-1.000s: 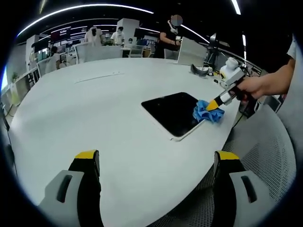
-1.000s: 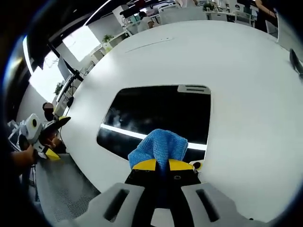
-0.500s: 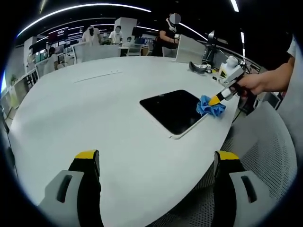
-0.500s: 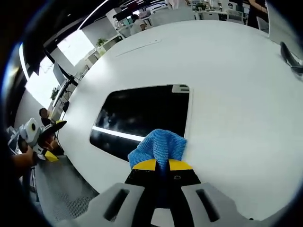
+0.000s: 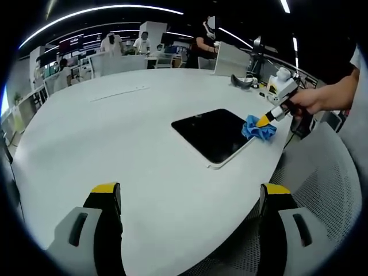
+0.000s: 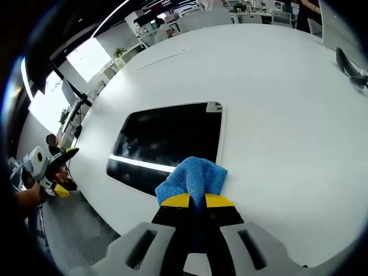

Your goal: Wipe the mirror surface with the cleaning cloth until all visible marks leave the cleaned area.

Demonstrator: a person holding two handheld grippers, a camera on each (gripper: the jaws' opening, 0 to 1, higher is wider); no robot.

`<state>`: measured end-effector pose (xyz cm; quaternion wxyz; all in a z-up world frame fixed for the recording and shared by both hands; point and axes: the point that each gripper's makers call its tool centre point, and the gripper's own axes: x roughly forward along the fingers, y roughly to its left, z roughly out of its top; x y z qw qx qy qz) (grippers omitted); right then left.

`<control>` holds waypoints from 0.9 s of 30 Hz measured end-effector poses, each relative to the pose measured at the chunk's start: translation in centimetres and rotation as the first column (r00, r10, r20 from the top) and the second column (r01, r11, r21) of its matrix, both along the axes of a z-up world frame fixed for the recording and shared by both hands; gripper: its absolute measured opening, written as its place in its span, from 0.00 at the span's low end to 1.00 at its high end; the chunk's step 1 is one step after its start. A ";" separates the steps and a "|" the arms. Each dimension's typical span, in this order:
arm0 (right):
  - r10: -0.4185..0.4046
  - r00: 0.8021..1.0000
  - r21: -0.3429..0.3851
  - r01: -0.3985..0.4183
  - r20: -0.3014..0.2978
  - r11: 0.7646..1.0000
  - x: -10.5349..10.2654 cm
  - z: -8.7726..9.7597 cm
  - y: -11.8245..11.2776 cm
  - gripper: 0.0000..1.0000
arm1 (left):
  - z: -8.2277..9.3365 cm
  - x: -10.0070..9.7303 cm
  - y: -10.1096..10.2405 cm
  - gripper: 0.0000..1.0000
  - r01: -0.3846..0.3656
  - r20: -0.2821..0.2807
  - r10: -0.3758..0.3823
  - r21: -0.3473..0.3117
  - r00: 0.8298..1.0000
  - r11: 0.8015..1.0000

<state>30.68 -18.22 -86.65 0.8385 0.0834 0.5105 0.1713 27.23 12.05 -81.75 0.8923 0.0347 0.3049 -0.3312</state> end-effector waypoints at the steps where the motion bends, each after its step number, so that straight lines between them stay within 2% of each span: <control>1: -0.004 1.000 0.003 0.004 -0.004 1.000 0.0 0.0 0.0 0.01 | 0.0 0.0 0.0 0.99 0.000 -0.001 0.000 -0.001 1.000 1.000; 9: -0.017 1.000 0.003 0.017 -0.015 1.000 0.9 0.0 0.1 0.01 | 0.1 0.0 -0.1 0.99 0.004 0.000 -0.004 -0.007 1.000 1.000; 18: -0.027 1.000 -0.007 0.027 0.000 1.000 2.5 0.0 -0.1 0.01 | 0.4 0.2 0.1 0.99 -0.024 -0.005 0.023 -0.037 1.000 0.999; 27: -0.040 0.999 -0.014 0.040 0.009 0.999 4.5 -0.1 -0.3 0.01 | 0.2 0.3 0.4 0.99 -0.030 -0.003 0.030 -0.021 1.000 0.999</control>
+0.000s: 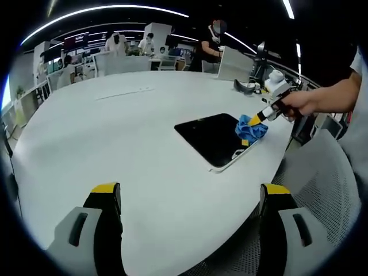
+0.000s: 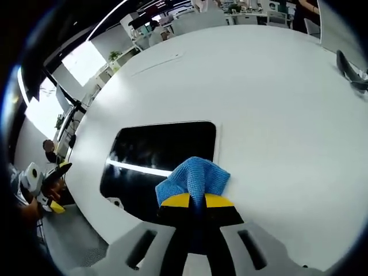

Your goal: Wipe the mirror surface with the cleaning cloth until all visible marks leave the cleaned area.

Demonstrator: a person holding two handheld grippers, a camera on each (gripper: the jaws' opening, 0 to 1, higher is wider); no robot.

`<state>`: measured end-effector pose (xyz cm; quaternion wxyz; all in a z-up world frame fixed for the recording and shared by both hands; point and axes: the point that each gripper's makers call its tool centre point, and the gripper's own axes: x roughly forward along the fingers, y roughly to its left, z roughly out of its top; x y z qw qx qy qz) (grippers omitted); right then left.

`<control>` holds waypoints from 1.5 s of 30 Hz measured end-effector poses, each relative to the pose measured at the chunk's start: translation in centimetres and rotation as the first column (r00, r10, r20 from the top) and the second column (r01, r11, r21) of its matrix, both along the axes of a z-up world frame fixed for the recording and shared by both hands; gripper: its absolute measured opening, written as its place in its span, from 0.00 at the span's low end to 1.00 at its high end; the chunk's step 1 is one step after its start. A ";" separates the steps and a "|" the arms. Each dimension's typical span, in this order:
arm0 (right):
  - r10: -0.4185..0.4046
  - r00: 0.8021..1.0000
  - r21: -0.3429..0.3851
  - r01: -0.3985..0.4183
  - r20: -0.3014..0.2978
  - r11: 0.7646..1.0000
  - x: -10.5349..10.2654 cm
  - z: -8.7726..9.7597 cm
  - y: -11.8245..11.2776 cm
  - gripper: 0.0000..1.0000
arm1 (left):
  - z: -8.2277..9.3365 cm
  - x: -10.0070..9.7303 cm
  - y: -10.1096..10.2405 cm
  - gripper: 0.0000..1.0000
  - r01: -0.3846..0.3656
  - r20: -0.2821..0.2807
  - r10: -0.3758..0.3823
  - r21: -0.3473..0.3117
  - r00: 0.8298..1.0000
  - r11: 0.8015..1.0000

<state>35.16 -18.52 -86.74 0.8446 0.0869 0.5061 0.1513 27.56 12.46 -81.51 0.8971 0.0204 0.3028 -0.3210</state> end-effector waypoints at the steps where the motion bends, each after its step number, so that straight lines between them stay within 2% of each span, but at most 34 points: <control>1: -0.002 1.000 -0.001 0.002 0.001 1.000 0.2 0.0 0.0 0.01 | -0.3 0.1 0.4 0.99 -0.002 0.001 0.002 0.031 1.000 1.000; 4: 0.002 1.000 -0.009 -0.002 0.006 1.000 1.0 0.0 -0.1 0.01 | -0.2 0.1 0.3 0.99 -0.009 -0.006 0.010 0.014 1.000 1.000; 15: -0.005 1.000 -0.025 0.006 0.010 1.000 3.8 -0.4 -0.9 0.01 | -0.4 0.1 0.6 0.99 -0.019 -0.015 0.020 0.020 1.000 1.000; 26: 0.014 1.000 -0.055 -0.013 0.018 0.998 6.1 -0.3 -0.7 0.01 | -0.6 0.0 0.4 0.99 -0.012 -0.025 0.013 0.025 1.000 1.000; 45: 0.027 0.999 -0.118 -0.025 0.019 0.993 8.7 -0.1 -0.6 0.02 | -0.5 0.3 0.9 0.99 -0.025 -0.007 0.025 0.019 1.000 1.000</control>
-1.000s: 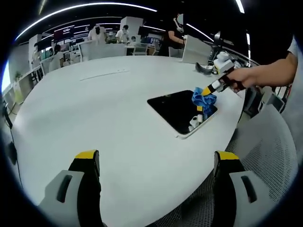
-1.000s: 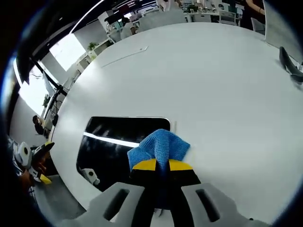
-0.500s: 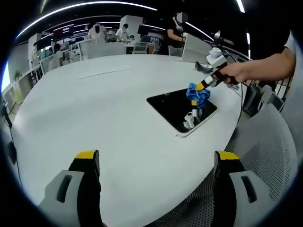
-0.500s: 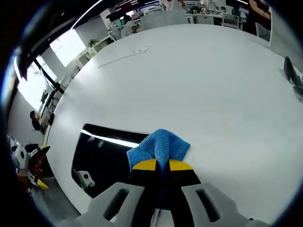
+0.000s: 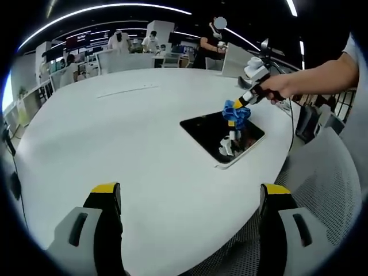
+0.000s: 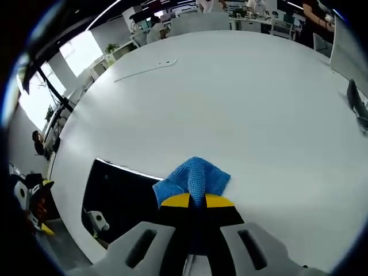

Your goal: Wipe the mirror surface with the cleaning cloth until all visible marks leave the cleaned area.

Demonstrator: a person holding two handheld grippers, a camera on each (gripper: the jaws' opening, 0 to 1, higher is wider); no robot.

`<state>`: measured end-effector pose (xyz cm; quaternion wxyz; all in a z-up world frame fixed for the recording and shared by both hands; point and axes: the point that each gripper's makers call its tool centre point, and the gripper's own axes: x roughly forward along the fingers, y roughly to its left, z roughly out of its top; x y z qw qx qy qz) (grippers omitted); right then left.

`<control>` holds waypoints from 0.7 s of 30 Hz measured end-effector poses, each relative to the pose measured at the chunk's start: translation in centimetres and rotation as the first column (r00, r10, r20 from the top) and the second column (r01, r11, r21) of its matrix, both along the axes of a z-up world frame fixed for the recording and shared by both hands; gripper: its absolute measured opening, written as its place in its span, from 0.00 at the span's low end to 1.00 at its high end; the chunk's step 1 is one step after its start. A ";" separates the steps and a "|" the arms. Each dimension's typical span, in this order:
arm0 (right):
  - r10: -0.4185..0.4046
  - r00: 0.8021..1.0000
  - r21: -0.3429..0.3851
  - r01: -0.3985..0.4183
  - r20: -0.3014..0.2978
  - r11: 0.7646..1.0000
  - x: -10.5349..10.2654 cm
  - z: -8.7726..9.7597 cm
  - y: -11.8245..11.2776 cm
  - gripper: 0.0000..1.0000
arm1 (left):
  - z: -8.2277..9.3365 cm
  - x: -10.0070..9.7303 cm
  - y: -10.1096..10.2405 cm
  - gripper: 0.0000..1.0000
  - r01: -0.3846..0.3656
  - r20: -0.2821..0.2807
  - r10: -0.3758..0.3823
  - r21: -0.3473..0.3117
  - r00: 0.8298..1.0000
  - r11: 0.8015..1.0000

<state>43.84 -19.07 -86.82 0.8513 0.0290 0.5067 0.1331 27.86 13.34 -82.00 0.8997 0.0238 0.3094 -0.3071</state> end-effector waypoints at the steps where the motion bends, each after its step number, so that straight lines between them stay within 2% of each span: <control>1: -0.002 1.000 0.000 0.002 -0.002 1.000 -0.1 0.0 0.0 0.02 | 0.0 0.0 0.1 0.99 -0.002 0.000 0.002 0.002 1.000 1.000; 7: -0.004 1.000 0.002 0.004 -0.001 1.000 0.0 -0.1 0.0 0.02 | -0.2 0.0 0.2 0.99 0.003 -0.005 -0.003 0.004 1.000 1.000; 10: 0.024 1.000 -0.019 -0.024 0.019 1.000 0.0 -0.1 0.0 0.02 | -0.1 0.0 0.2 0.99 0.000 0.000 0.000 0.005 1.000 1.000; 14: 0.006 1.000 0.010 -0.006 0.006 1.000 0.1 -0.1 -0.1 0.02 | -0.1 0.0 0.3 0.99 -0.005 -0.001 0.005 0.006 1.000 1.000; 15: -0.027 1.000 0.043 0.027 -0.009 0.999 0.0 0.1 -0.1 0.02 | -0.1 0.0 0.3 0.99 -0.001 0.001 0.001 0.010 1.000 1.000; 17: -0.066 0.997 0.083 0.063 0.037 0.995 0.5 1.5 -0.1 0.02 | -0.2 0.0 0.2 0.99 0.001 -0.001 -0.001 0.008 1.000 1.000; 21: -0.043 0.997 0.090 0.037 0.062 0.995 0.2 3.3 0.0 0.02 | -0.2 0.0 0.3 0.99 0.001 0.000 -0.001 0.007 1.000 1.000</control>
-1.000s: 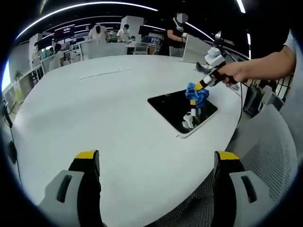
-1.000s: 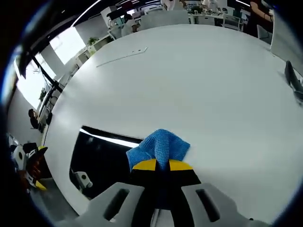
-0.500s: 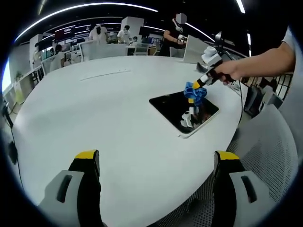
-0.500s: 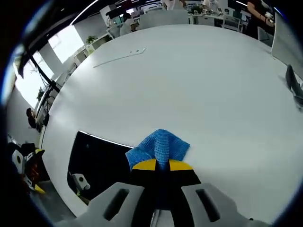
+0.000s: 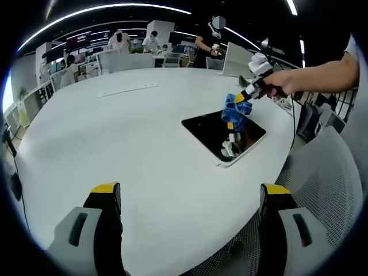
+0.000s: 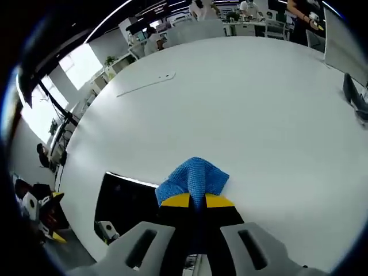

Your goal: Wipe the mirror surface with the cleaning cloth until all visible marks leave the cleaned area.

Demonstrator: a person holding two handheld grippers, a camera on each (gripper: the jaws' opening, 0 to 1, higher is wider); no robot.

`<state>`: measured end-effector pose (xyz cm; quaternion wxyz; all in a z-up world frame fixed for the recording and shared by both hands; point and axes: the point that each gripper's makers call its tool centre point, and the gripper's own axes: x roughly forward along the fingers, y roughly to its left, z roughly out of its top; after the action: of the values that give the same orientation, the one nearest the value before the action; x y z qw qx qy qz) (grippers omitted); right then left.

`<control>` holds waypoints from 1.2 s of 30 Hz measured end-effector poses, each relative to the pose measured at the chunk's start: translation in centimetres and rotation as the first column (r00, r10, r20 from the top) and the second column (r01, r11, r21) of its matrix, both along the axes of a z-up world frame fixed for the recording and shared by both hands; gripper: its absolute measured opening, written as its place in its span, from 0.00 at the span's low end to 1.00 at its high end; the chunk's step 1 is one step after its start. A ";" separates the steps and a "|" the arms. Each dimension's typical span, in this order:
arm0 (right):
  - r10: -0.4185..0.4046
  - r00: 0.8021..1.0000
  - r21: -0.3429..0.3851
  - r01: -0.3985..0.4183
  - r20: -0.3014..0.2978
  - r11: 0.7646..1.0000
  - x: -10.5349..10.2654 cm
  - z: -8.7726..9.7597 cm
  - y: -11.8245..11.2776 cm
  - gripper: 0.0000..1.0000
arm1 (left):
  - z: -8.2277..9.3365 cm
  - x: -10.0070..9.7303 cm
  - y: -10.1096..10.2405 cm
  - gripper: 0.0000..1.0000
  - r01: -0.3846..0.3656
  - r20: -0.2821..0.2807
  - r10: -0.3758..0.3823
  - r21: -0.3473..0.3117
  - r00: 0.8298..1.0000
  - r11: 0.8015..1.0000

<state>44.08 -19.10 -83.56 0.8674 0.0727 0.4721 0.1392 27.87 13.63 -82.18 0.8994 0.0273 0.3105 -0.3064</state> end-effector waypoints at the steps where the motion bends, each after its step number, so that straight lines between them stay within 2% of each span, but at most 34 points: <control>1: -0.002 1.000 0.002 0.002 0.018 1.000 -0.2 0.7 -0.3 0.02 | 0.0 0.0 0.0 0.99 0.002 0.000 -0.002 0.002 1.000 1.000; 6: -0.018 0.999 0.017 0.018 0.031 1.000 -1.3 1.9 -1.9 0.02 | 0.0 0.0 0.0 0.99 0.004 0.004 -0.004 -0.001 1.000 1.000; 7: -0.031 0.999 0.018 0.031 0.033 0.999 -1.6 2.1 -3.0 0.02 | 0.1 0.0 -0.1 0.99 0.005 0.006 -0.005 -0.001 1.000 1.000; 11: -0.061 0.998 0.014 0.061 0.018 0.998 -2.8 2.1 -5.4 0.02 | 0.1 -0.1 -0.2 0.99 0.014 0.007 -0.014 -0.002 1.000 1.000; 14: -0.071 0.997 -0.037 0.072 0.036 0.997 -3.4 2.1 -7.8 0.02 | 0.2 -0.1 -0.2 0.99 0.011 0.011 -0.011 -0.006 1.000 1.000; 18: -0.111 0.993 -0.042 0.112 0.029 0.993 -3.9 1.7 -9.7 0.02 | 0.3 -0.1 -0.2 0.99 0.011 0.011 -0.011 -0.003 1.000 1.000; 25: -0.125 0.992 -0.039 0.126 0.012 0.991 -4.7 0.3 -9.6 0.02 | 0.1 -0.3 -0.3 0.99 0.019 0.002 -0.019 0.005 1.000 1.000; 30: -0.137 0.990 -0.040 0.136 -0.022 0.990 -4.4 -2.2 -8.8 0.03 | 0.1 -0.2 -0.2 0.99 0.006 0.001 -0.006 0.008 1.000 1.000; 36: -0.134 0.990 -0.047 0.132 -0.053 0.990 -4.8 -3.9 -8.3 0.03 | -0.1 -0.3 -0.2 0.99 0.011 -0.007 -0.011 0.012 1.000 1.000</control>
<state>39.32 -27.42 -87.45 0.8627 0.0889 0.4931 0.0687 27.53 13.40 -82.27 0.8965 0.0332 0.3151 -0.3097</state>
